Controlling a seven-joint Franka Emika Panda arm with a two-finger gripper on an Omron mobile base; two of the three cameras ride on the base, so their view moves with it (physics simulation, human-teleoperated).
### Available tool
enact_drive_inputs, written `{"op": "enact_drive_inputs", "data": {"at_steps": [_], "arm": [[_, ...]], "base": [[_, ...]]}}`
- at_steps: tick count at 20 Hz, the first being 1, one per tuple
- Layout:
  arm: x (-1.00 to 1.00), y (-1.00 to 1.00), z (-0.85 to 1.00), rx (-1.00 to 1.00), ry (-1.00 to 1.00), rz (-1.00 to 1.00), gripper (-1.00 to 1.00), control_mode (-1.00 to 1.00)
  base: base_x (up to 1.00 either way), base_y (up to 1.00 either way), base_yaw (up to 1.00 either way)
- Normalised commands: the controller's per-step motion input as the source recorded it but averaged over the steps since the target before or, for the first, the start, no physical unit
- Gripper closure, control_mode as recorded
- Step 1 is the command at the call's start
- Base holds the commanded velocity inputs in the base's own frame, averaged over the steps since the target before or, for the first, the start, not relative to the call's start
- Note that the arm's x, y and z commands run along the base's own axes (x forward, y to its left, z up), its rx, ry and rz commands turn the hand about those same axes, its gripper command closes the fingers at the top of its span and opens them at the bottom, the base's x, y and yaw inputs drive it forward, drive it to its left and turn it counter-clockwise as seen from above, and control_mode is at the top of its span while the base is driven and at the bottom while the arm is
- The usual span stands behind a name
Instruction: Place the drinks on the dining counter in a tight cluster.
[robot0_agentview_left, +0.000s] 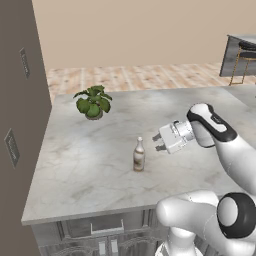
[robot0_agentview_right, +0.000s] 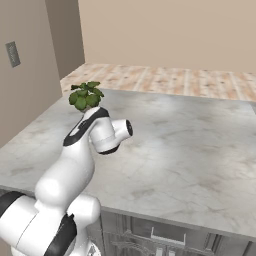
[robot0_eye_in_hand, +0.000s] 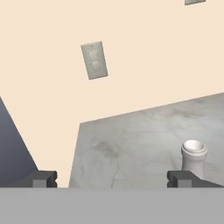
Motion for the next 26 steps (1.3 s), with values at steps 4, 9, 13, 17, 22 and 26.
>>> {"op": "enact_drive_inputs", "data": {"at_steps": [4, 9, 13, 17, 22, 26], "arm": [[0.00, 0.04, -0.09, 0.00, 0.00, 0.00, -1.00, -1.00], [0.00, -0.02, -0.06, 0.00, 0.00, 0.00, -1.00, -1.00], [0.00, -0.01, -0.11, 0.00, 0.01, 0.00, -1.00, -1.00], [0.07, 0.00, -0.22, 0.00, 0.03, 0.00, -1.00, -1.00], [0.07, -0.02, -0.16, 0.00, 0.04, 0.00, -1.00, -1.00], [0.06, 0.00, -0.04, 0.00, 0.06, 0.00, -1.00, -1.00]], "base": [[0.00, 0.00, 0.00], [0.00, 0.00, 0.00], [0.00, 0.00, 0.00], [0.00, 0.00, 0.00], [0.00, 0.00, 0.00], [0.00, 0.00, 0.00]]}}
